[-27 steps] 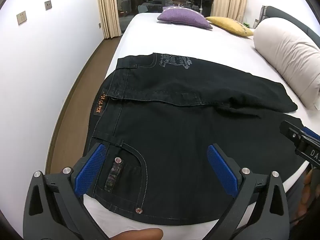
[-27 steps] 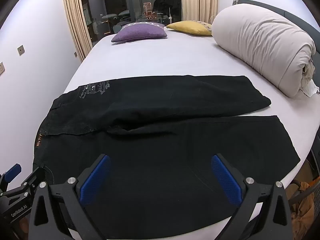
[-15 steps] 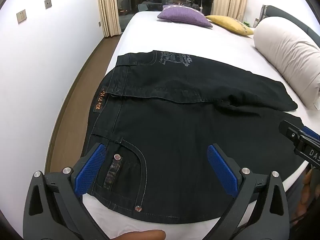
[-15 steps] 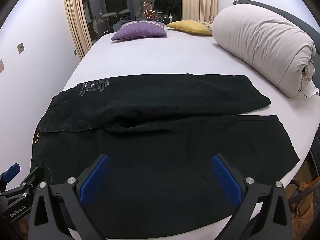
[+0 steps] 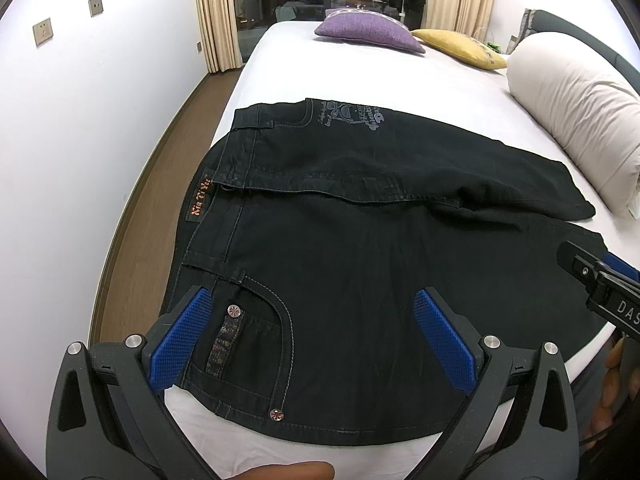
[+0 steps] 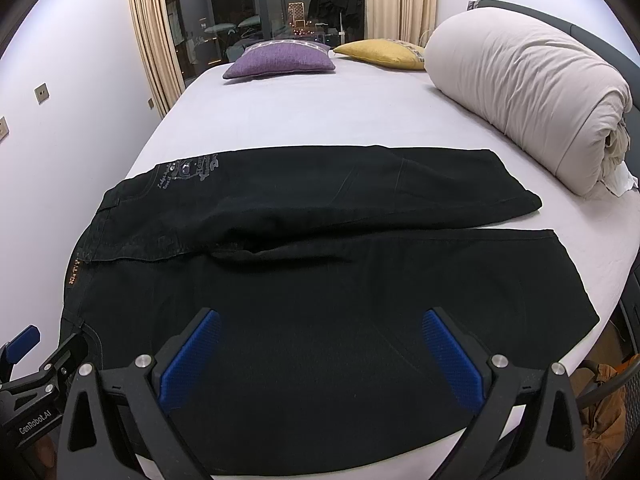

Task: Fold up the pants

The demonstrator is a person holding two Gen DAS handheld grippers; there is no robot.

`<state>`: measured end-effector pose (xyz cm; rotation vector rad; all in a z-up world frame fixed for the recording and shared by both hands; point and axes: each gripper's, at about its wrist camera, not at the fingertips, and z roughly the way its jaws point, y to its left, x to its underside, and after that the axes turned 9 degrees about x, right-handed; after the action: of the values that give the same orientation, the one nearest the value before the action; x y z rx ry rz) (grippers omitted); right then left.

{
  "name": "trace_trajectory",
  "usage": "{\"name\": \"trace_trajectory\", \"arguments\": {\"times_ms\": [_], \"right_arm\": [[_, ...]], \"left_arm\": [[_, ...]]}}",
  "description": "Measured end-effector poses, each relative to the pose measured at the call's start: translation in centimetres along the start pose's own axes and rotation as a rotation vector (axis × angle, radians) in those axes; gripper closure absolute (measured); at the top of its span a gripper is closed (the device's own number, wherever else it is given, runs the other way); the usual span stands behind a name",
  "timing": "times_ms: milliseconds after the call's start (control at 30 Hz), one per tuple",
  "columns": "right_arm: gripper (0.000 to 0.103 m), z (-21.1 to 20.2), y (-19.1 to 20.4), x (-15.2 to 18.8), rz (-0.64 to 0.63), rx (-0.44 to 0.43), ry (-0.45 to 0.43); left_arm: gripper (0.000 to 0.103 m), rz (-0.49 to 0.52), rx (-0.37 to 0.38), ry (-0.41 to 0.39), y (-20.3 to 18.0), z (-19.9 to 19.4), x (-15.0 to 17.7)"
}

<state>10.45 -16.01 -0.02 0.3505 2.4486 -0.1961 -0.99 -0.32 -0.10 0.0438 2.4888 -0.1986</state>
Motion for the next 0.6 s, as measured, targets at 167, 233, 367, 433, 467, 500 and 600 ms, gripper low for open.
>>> {"name": "trace_trajectory", "arguments": {"times_ms": [167, 233, 367, 433, 467, 500, 600], "right_arm": [[0.0, -0.01, 0.02, -0.01, -0.001, 0.001, 0.0], [0.0, -0.01, 0.02, -0.02, -0.002, 0.001, 0.0], [0.0, 0.01, 0.02, 0.0, -0.002, 0.002, 0.001], [0.0, 0.01, 0.03, 0.01, -0.002, 0.001, 0.001], [0.0, 0.01, 0.03, 0.01, -0.002, 0.002, 0.001], [0.0, 0.02, 0.03, 0.04, -0.002, 0.001, 0.002], [0.0, 0.03, 0.04, 0.05, -0.002, 0.001, 0.001]], "left_arm": [[0.0, -0.001, 0.002, 0.002, 0.18, 0.26, -0.1], [0.0, -0.002, 0.002, 0.002, 0.16, 0.13, 0.01], [0.0, -0.001, 0.001, 0.001, 0.05, 0.06, 0.13], [0.0, 0.0, 0.002, 0.004, 0.15, 0.33, -0.07], [0.0, -0.001, 0.002, 0.004, 0.19, 0.36, -0.14], [0.0, -0.001, 0.002, 0.004, 0.17, 0.33, -0.09], [0.0, -0.001, 0.002, 0.004, 0.19, 0.37, -0.15]]}}
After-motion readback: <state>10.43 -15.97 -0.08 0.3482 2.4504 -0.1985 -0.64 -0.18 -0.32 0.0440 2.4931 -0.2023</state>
